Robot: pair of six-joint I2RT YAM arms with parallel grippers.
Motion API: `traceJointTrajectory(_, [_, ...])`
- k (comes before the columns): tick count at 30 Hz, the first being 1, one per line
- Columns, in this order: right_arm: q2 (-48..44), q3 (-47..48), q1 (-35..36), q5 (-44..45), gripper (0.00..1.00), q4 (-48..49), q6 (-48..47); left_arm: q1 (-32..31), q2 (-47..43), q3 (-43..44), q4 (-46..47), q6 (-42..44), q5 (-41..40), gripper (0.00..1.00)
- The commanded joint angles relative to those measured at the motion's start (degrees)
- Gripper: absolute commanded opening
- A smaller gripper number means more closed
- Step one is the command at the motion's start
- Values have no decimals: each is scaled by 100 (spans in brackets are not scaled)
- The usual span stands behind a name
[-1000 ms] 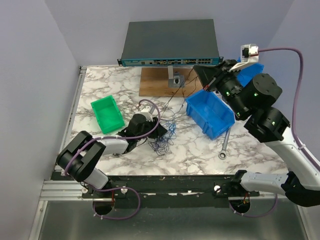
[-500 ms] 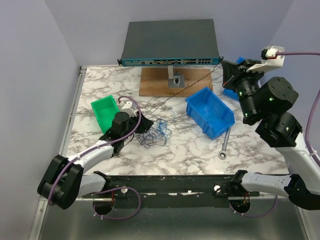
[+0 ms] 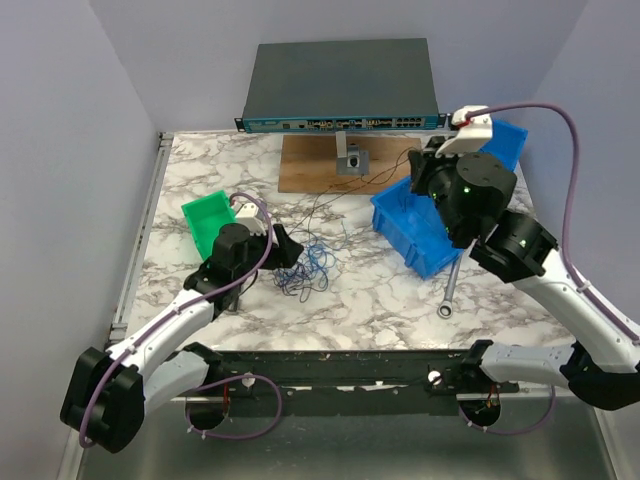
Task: Untangle the cables
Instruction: Untie the cable.
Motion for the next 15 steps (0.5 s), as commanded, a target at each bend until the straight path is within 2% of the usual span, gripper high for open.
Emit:
traceJointTrajectory(1, [213, -37, 14, -603, 1, -399, 188, 18, -153, 101, 129, 218, 325, 76])
traceJointTrajectory(9, [458, -211, 17, -993, 1, -389, 308, 23, -219, 247, 360, 349, 904, 65])
traceJointTrajectory(10, [477, -252, 15, -974, 1, -380, 307, 18, -212, 273, 328, 334, 953, 66])
traceJointTrajectory(15, [600, -405, 12, -965, 1, -224, 329, 3, -226, 367, 240, 138, 1281, 84])
